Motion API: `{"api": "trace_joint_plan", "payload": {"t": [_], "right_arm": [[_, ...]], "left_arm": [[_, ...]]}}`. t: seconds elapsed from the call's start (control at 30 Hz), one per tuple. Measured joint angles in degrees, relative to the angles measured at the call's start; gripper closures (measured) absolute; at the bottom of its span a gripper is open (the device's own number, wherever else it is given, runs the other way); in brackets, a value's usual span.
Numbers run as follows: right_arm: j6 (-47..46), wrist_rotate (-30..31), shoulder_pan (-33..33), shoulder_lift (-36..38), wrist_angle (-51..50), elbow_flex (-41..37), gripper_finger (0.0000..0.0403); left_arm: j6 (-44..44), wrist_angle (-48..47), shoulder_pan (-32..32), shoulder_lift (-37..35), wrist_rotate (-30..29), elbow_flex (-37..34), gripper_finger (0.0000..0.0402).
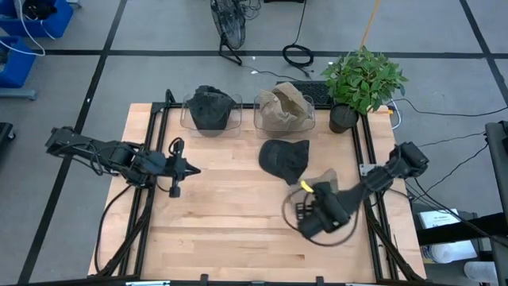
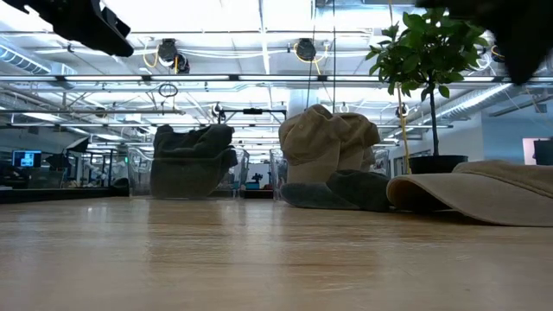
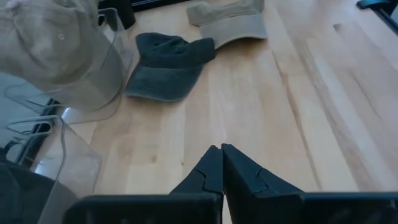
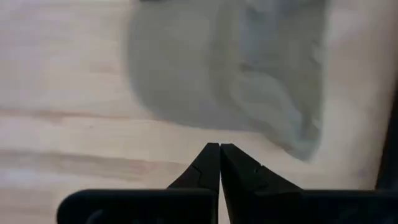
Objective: Pick & Place hat
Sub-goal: Put the brown cap into the right transparent bin
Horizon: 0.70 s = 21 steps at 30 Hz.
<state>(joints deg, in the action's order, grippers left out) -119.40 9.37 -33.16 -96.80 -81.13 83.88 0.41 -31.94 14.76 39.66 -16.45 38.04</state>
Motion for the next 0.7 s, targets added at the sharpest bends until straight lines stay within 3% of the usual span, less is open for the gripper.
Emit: {"api": "trace_joint_plan", "payload": {"t": [0.13, 0.23, 0.33, 0.57, 0.7], "right_arm": [[-10.8, -4.1, -4.9, 2.4, 0.4, -5.3, 0.0376], [-12.2, -9.6, -6.8, 3.7, 2.0, -8.9, 0.035], [-12.6, -10.9, -8.0, 3.8, 3.4, -11.5, 0.0317], [-13.4, -10.8, -10.9, 7.0, 10.9, -19.9, 0.0226], [-13.5, -7.4, -12.9, 10.0, 17.8, -26.7, 0.0174]], "left_arm": [[0.9, 0.0, -1.9, 0.0, 0.0, 0.0, 0.0397], [1.0, 0.0, -3.4, 0.0, 1.2, 0.0, 0.0392], [1.0, 0.0, -5.0, 0.0, 2.6, 0.0, 0.0398], [-1.0, 0.1, -7.6, 0.0, 3.5, 0.0, 0.0393], [-0.7, 0.1, -8.6, 0.0, 3.5, 0.0, 0.0397]]}}
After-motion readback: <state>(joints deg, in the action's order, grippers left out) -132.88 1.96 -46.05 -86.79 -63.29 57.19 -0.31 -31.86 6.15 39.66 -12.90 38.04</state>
